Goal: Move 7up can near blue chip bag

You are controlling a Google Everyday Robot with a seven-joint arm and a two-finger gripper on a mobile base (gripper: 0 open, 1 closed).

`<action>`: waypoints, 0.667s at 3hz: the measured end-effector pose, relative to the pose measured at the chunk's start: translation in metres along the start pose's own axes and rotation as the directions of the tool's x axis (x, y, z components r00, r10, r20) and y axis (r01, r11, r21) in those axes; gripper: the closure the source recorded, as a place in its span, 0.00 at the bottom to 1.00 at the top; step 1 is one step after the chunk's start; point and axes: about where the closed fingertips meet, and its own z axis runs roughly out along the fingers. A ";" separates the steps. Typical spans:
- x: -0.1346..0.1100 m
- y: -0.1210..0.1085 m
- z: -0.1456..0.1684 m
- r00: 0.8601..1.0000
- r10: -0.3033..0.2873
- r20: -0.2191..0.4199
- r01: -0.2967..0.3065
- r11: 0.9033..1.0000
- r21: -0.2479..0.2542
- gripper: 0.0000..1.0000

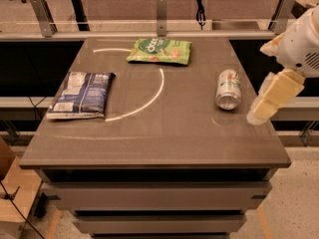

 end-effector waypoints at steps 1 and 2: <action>-0.006 -0.024 0.027 0.996 0.063 0.057 -0.064 0.998 0.017 0.00; -0.007 -0.026 0.028 0.996 0.065 0.061 -0.066 0.998 0.022 0.00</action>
Offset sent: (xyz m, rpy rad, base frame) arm 0.0292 0.0036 -0.0138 0.0622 -0.0174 -0.0444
